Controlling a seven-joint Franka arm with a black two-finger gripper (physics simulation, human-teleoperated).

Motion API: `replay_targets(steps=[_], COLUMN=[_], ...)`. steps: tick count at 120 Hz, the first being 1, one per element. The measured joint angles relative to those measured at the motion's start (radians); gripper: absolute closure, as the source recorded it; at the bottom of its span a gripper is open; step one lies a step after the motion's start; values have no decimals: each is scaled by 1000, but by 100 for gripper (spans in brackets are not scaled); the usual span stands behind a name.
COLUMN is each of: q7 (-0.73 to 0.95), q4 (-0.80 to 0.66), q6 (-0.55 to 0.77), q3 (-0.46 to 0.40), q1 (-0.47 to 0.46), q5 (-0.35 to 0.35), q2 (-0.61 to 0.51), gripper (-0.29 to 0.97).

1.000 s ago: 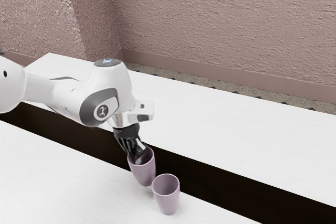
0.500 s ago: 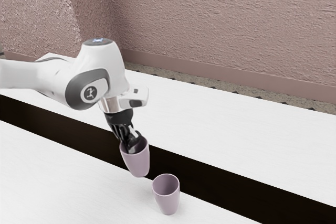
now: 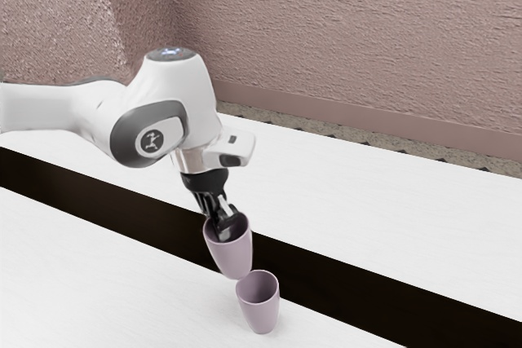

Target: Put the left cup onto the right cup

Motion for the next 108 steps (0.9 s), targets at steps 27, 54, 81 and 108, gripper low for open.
replay_targets(steps=[27, 54, 81, 108], q7=[7, 10, 12, 12], q4=[36, 36, 26, 17], q6=[9, 32, 47, 55], q3=[-34, -41, -42, -40], q1=[-1, -3, -3, -1], q5=[-14, -27, -29, -29], q2=[57, 83, 90, 95], gripper=[78, 78, 78, 78])
